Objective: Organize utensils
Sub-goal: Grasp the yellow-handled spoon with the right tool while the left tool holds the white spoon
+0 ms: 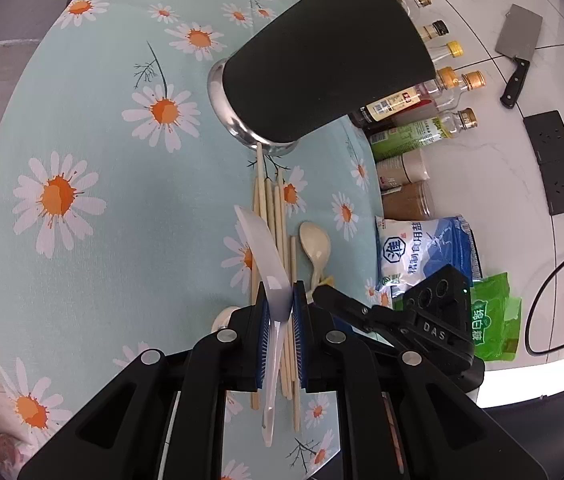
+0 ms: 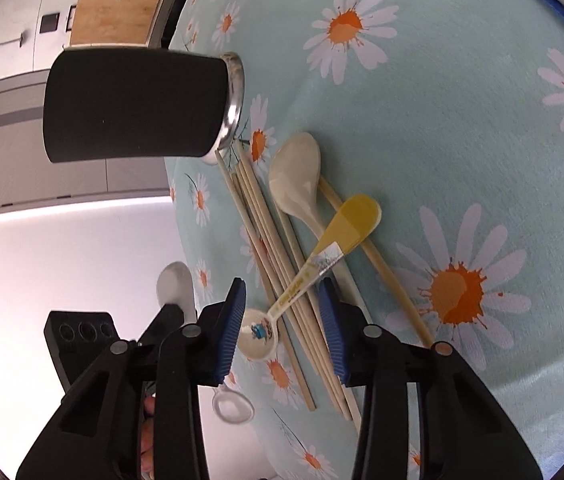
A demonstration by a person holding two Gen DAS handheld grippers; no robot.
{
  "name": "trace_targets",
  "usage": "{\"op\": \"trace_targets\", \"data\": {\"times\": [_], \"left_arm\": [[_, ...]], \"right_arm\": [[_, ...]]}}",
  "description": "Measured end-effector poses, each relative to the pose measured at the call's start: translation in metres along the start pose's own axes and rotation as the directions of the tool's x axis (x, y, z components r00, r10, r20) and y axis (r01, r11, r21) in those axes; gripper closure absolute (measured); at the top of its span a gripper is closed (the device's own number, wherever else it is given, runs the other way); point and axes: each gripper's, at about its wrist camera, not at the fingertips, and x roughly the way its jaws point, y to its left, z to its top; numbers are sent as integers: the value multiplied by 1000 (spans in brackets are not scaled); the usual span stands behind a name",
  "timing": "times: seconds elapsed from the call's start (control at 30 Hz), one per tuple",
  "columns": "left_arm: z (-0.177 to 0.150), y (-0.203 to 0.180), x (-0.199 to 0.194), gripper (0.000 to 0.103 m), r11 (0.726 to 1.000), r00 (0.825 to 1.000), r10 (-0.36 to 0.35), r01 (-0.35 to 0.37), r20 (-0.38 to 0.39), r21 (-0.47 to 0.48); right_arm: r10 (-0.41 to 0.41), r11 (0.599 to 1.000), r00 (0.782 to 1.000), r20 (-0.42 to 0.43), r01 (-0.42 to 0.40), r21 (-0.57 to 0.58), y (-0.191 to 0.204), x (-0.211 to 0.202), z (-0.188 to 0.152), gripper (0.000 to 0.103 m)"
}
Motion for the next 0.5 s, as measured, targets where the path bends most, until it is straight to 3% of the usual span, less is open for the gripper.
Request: {"op": "trace_targets", "data": {"times": [0.07,0.3,0.5], "left_arm": [[-1,-2,-1,93,1000,1000,0,0,-6,10],[-4,1,-4,93,1000,1000,16,-15,-22,23],[-5,7,-7,93,999,999,34,-34,-31,30]], "right_arm": [[9,1000,1000,20,-9,4,0,-2,1,65],[24,1000,998,58,-25,17,-14,0,-6,90],[35,999,996,83,-35,-1,-15,-2,-8,91]]}}
